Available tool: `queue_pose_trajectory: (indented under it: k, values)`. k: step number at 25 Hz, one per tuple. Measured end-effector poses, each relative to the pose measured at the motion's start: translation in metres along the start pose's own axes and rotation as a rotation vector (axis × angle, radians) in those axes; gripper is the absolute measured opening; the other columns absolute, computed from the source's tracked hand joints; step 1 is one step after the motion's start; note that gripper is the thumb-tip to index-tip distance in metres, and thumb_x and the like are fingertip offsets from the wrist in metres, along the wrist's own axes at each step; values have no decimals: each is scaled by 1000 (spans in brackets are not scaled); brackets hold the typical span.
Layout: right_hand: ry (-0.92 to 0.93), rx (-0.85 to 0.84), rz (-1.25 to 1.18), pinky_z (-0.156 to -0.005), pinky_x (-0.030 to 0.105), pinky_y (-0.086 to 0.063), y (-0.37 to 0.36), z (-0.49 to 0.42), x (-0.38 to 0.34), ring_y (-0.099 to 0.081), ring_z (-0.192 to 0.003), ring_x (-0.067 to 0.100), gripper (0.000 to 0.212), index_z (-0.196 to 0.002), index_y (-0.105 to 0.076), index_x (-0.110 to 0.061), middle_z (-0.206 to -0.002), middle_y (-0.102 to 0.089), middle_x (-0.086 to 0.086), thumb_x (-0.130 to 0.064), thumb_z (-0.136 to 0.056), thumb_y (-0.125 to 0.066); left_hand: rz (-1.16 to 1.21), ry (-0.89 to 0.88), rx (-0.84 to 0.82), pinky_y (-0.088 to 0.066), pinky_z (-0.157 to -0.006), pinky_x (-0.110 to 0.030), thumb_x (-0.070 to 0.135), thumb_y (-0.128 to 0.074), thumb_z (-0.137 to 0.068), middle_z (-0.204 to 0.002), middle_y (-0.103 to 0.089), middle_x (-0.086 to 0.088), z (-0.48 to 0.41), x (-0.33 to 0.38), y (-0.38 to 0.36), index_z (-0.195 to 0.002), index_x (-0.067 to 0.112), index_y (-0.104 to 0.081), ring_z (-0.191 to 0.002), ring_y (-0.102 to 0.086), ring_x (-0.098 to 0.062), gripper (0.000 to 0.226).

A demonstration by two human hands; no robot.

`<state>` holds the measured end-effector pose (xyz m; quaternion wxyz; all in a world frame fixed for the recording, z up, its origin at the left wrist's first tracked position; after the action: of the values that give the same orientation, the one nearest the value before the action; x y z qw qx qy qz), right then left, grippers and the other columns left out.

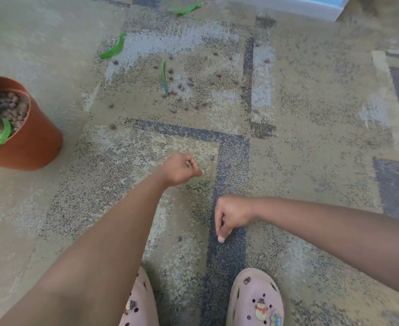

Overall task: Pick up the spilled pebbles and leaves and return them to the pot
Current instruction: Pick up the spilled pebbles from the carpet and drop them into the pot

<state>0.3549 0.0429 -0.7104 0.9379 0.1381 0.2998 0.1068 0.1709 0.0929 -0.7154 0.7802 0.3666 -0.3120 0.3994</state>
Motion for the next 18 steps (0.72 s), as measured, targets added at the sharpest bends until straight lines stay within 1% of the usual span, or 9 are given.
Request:
queue_pose_trajectory:
  k: [3,5,7,9,11,13,14,16,18]
  values:
    - [54,50,120,-68,25,-56,-25,-1,-11,-67,-67,9,22,-89,-77,-17,-82,-76,-3,-29,-71,-83,-369,23,-188,-49,-58,-26,42,-80,-72,-65,-59,3,6,4,-8,-76,12,-61,-57,-56,-14,36]
    - [77,108,191,-66,26,-55,-32,-3,-15,-66,-68,11,18,-89,-77,-13,-84,-76,1,-24,-74,-80,-759,168,-542,-52,-88,-41,57,-74,-71,-82,-69,3,17,-4,-17,-80,21,-66,-78,-61,-20,38]
    - [94,118,237,-72,31,-57,-33,-3,-18,-69,-76,16,14,-89,-77,-10,-86,-76,3,-19,-77,-77,-1010,340,-888,-44,-101,-50,68,-60,-77,-85,-74,12,38,-13,-31,-85,34,-67,-91,-65,-20,35]
    - [100,93,256,-74,33,-58,-33,-3,-20,-70,-77,16,11,-88,-77,-8,-86,-75,4,-14,-79,-75,-1008,434,-1044,-47,-96,-40,70,-50,-82,-83,-73,15,57,-24,-48,-95,34,-69,-86,-65,-15,43]
    - [61,47,130,-63,26,-56,-25,-1,-17,-68,-66,8,8,-87,-77,-8,-80,-75,1,-10,-79,-73,-927,428,-1013,-50,-87,-32,60,-49,-90,-96,-75,4,64,-31,-62,-122,16,-63,-62,-58,-11,56]
    - [-3,58,-121,-48,11,-46,-4,3,-5,-62,-52,-2,6,-85,-77,-13,-71,-75,-4,-13,-80,-74,-907,421,-942,-49,-95,-33,45,-50,-96,-108,-74,-2,64,-33,-66,-127,11,-61,-76,-67,-17,47]
    - [-42,132,-236,-44,8,-41,12,4,3,-60,-47,-3,4,-84,-77,-17,-70,-75,-5,-16,-80,-75,-902,407,-920,-49,-91,-30,37,-51,-97,-107,-75,-6,64,-33,-65,-123,10,-65,-72,-67,-15,40]
    - [-121,406,-408,-42,8,-39,49,6,24,-58,-44,-1,3,-81,-77,-23,-71,-75,-7,-21,-80,-74,-819,402,-924,-44,-64,-22,25,-53,-96,-80,-77,-10,64,-36,-60,-106,10,-72,-39,-44,-6,27]
    - [-194,693,-470,-41,14,-38,79,8,42,-51,-41,4,5,-78,-76,-27,-69,-74,-9,-23,-81,-73,-570,466,-921,-29,-41,-17,16,-54,-94,-55,-58,0,64,-40,-47,-86,9,-69,-36,-26,-6,19]
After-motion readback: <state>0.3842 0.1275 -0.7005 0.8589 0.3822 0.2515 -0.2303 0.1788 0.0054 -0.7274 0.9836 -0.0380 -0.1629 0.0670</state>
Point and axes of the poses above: each hand's wrist, its own z-axis away from the middle knuckle, its own y-axis out of the back of the hand, x = y × z, the point moved 3 cm from there along -z, towards the middle knuckle
